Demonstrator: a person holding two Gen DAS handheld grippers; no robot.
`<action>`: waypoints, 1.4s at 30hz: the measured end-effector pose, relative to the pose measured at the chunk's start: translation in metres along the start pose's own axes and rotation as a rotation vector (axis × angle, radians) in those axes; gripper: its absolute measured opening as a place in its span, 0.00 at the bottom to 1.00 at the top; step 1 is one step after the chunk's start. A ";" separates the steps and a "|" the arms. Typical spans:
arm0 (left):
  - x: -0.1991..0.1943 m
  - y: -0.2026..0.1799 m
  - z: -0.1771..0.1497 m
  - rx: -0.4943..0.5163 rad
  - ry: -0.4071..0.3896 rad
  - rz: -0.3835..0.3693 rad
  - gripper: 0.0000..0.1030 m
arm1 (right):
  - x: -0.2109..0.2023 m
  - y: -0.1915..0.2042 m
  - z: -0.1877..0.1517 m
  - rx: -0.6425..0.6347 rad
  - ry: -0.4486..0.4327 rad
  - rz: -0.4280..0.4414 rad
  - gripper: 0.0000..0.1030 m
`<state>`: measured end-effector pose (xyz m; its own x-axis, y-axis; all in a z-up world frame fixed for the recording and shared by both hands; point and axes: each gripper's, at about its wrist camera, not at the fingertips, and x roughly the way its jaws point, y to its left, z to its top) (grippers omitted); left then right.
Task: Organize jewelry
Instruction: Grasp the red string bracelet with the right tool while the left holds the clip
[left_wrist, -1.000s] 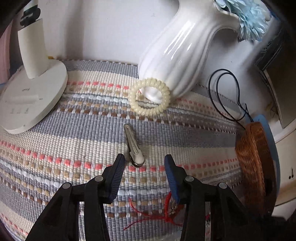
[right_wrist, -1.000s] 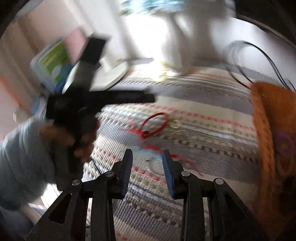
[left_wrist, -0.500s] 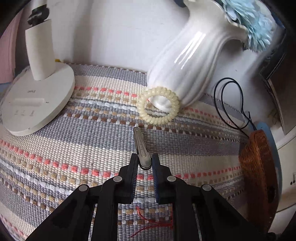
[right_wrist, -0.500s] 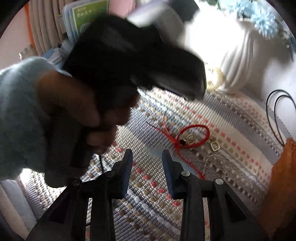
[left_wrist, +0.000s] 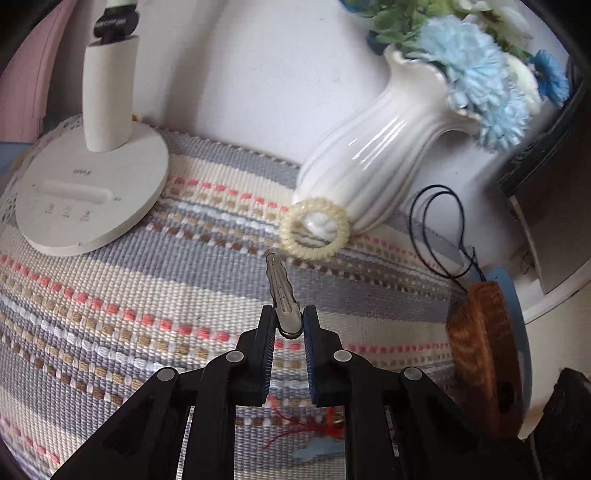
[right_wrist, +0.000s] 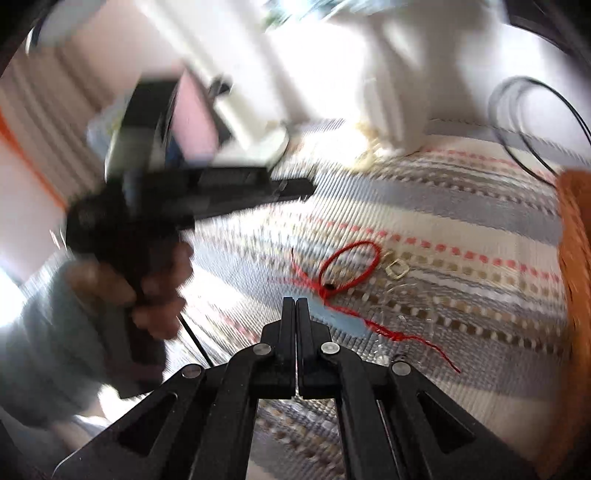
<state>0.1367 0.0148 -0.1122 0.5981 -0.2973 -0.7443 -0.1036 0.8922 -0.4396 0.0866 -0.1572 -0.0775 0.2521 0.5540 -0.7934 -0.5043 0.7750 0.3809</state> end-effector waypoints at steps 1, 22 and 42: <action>-0.004 -0.004 0.001 0.012 -0.008 -0.008 0.15 | -0.008 -0.006 0.002 0.033 -0.026 0.007 0.01; -0.011 0.013 0.006 -0.063 0.000 -0.023 0.15 | 0.045 0.002 0.004 -0.098 0.096 -0.134 0.41; -0.017 0.006 0.006 -0.058 0.004 -0.031 0.15 | -0.007 -0.012 0.000 -0.038 -0.007 -0.116 0.02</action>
<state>0.1308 0.0273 -0.0986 0.5987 -0.3255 -0.7318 -0.1309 0.8617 -0.4903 0.0913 -0.1701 -0.0764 0.3163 0.4633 -0.8278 -0.5025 0.8220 0.2680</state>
